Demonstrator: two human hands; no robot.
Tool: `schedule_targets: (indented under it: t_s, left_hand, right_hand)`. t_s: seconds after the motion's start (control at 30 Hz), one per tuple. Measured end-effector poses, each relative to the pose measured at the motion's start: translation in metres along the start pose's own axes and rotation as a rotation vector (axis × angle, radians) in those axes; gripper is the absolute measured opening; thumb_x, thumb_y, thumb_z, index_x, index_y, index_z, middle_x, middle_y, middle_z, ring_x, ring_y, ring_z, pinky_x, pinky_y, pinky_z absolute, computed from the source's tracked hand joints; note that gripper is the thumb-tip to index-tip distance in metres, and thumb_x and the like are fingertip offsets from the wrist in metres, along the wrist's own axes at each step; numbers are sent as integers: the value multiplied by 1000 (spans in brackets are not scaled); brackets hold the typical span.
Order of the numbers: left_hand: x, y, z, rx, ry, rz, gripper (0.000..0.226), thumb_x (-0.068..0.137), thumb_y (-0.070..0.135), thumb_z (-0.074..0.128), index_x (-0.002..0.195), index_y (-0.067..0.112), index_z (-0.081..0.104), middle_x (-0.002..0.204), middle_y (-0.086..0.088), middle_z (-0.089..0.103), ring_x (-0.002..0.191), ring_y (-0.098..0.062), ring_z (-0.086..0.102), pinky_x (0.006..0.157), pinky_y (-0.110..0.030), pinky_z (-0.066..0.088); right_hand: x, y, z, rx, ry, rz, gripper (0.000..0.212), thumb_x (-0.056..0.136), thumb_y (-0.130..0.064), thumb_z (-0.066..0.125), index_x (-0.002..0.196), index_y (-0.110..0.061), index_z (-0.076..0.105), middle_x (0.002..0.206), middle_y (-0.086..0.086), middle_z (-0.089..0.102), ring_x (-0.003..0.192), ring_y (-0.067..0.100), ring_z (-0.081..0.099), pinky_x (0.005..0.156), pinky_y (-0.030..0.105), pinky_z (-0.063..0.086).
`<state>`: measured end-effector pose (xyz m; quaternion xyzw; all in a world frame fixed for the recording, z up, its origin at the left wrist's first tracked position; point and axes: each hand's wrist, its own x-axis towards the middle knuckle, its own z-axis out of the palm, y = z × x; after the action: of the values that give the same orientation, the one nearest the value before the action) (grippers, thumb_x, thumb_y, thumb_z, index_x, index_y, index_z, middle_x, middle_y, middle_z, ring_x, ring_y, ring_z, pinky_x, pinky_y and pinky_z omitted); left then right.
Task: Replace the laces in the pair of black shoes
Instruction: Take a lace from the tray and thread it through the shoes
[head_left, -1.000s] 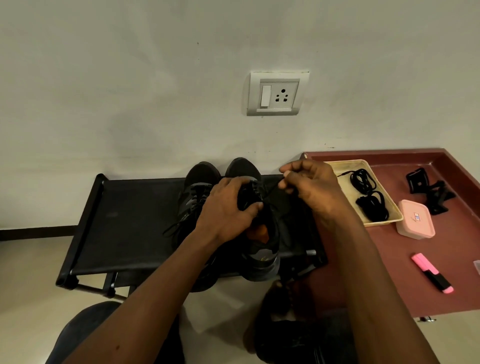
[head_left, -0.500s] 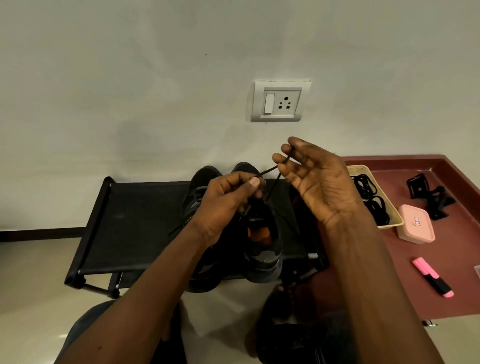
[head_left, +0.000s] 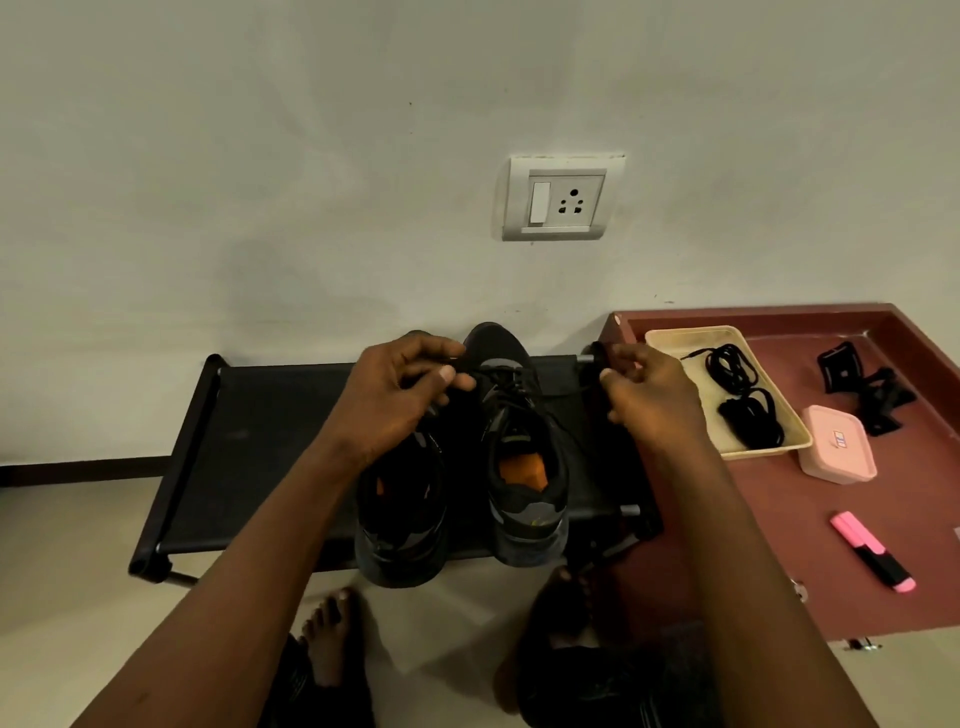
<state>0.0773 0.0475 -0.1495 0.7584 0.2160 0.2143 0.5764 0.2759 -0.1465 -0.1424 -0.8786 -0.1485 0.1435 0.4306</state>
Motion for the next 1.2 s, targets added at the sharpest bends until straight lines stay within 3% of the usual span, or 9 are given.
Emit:
schedule_targets:
  t_s: [0.07,0.13,0.2,0.27,0.4,0.63,0.7,0.93,1.2]
  left_hand:
    - [-1,2,11,44,13,8,8,99,11,68,105,16,71,91,1,80,82,-16,75,76,-29,60]
    - [-2,5,23,44,56,33,4,95,14,74,98,17,75,88,1,79,83,-16,76,79,-37,62]
    - [-1,7,31,67,84,77,8,93,15,76,100,18,80,91,4,79,88,-14,76,85,-40,62]
    - [0,9,36,91,50,114,17,96,11,72,109,17,81,99,7,79,95,-10,75,90,-36,60]
    - [-1,9,42,94,7,112,20,96,7,70,116,12,74,101,6,79,96,-5,75,88,-29,61]
    - [-3,9,43,-1,84,65,14,92,17,78,103,15,70,87,10,78,81,-6,76,75,-21,59]
    - [-3,9,41,122,99,56,11,93,29,76,101,22,71,87,14,77,81,-1,73,74,-19,57]
    - [-5,3,47,936,-45,26,36,88,67,62,102,36,71,88,13,71,82,-10,62,90,-41,50]
    - [-2,2,43,845,-101,-20,25,91,50,65,100,31,78,81,9,73,76,-10,67,79,-35,58]
  right_hand:
    - [-6,-8,4,-124,14,-154,49,94,-25,70,140,-37,59,136,4,58,104,16,64,87,23,52]
    - [-14,-19,10,-17,-110,-307,54,95,-17,71,142,-41,58,141,-2,56,99,9,66,87,22,53]
    - [-23,-30,19,138,-306,-364,55,97,-8,69,142,-39,60,134,-8,62,79,13,72,75,23,59]
    - [-33,-36,29,168,-357,-406,52,97,-5,69,139,-34,64,121,-10,70,78,15,73,73,25,62]
    - [-41,-36,37,88,-252,-464,36,96,-12,72,128,-28,72,106,-12,77,90,2,72,84,29,63]
    - [-44,-29,32,-9,-211,-480,21,95,-16,75,112,-27,80,104,-15,73,93,-3,69,84,19,60]
    - [-46,-25,33,-73,-166,-473,16,95,-18,74,108,-26,80,104,-15,70,93,-1,67,83,19,59]
    - [-54,-14,43,-244,-129,-334,4,97,-27,69,94,-30,70,92,-14,68,86,2,64,79,33,59]
    - [-62,-13,63,-544,-51,-391,4,97,-31,68,99,-28,68,103,-6,52,80,11,54,69,27,40]
